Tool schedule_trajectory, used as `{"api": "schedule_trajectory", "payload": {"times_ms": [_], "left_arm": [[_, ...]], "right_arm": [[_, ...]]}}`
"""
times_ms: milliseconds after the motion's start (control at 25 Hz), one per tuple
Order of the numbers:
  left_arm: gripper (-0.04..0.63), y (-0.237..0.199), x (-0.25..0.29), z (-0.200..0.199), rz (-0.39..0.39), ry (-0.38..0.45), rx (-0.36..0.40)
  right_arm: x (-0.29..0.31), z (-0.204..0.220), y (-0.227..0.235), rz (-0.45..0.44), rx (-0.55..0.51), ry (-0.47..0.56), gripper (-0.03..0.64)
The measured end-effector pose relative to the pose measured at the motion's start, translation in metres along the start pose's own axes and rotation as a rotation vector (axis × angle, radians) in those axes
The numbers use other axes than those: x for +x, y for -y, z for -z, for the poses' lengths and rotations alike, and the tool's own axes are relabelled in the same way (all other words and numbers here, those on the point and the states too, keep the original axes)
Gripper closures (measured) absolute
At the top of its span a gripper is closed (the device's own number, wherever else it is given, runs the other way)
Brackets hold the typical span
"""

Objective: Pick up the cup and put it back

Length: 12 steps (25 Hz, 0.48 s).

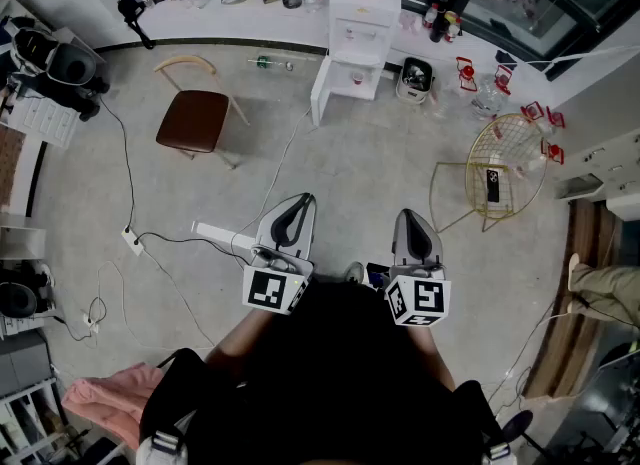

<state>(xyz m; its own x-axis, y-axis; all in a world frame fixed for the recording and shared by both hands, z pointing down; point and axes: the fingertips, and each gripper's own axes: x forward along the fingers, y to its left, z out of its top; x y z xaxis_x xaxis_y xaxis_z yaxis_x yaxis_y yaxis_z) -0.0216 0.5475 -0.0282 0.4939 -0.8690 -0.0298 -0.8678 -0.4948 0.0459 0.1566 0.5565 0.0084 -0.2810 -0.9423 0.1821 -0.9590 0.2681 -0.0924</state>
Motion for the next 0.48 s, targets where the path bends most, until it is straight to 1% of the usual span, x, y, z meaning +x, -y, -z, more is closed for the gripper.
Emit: {"api": "schedule_trajectory", "payload": {"times_ms": [480], "left_arm": [[0.577, 0.002, -0.0009, 0.0019, 0.0, 0.006, 0.008]], "right_arm": [[-0.0016, -0.0007, -0.0036, -0.001, -0.008, 0.011, 0.623]]}}
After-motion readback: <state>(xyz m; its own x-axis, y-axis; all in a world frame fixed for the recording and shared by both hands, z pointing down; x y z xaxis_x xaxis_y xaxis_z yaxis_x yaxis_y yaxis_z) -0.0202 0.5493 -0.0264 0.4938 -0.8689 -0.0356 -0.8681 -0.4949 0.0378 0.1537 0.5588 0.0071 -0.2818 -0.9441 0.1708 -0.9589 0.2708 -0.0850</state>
